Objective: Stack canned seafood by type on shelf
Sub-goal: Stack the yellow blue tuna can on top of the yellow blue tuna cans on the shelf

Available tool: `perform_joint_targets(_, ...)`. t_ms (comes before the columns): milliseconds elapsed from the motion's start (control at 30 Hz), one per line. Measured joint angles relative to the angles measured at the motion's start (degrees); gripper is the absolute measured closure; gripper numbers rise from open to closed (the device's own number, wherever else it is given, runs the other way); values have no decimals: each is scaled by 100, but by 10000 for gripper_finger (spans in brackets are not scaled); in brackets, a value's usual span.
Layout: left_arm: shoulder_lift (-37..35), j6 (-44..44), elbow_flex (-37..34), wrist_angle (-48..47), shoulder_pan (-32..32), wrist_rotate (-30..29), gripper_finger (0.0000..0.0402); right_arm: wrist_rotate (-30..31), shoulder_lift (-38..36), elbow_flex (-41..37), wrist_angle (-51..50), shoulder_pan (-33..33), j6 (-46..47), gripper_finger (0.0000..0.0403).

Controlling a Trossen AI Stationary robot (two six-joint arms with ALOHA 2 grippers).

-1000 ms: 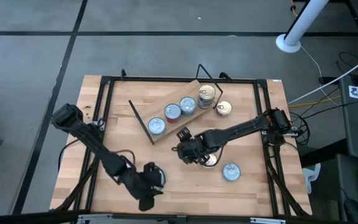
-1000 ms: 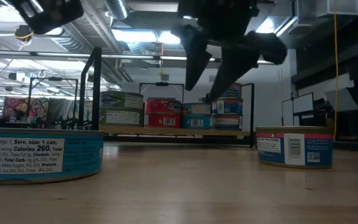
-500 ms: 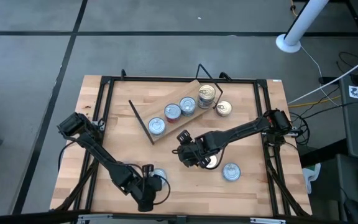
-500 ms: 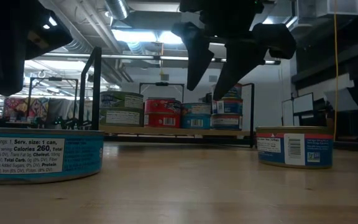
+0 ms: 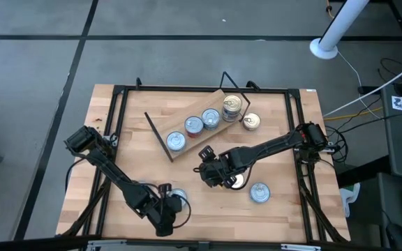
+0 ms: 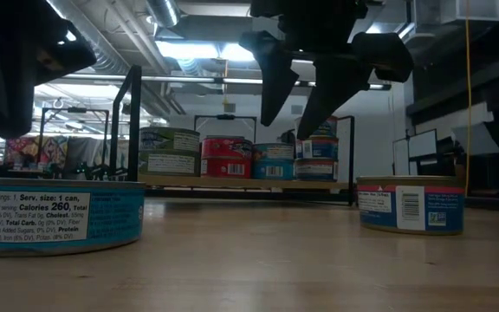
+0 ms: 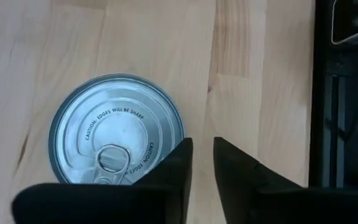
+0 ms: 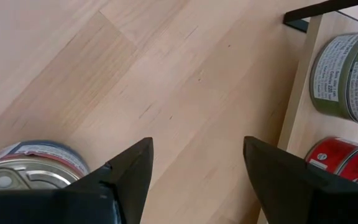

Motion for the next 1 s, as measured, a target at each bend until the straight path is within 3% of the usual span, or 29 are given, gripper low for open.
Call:
perform_joint_targets(200, 0, -338, -204, 12, 85, 94, 281, 0, 0, 0, -2, -2, 0, 153)
perform_joint_targets(400, 0, 333, -244, 4, 102, 115, 245, 0, 2, 0, -7, -2, 0, 153)
perform_joint_targets(800, 295, 1534, -220, 98, 89, -55, 246, 4, 4, 0, -239, -2, 31, 153)
perform_joint_targets(1000, 302, 1632, -246, -40, 115, -834, 280, 7, -31, -7, -811, 0, 278, 153)
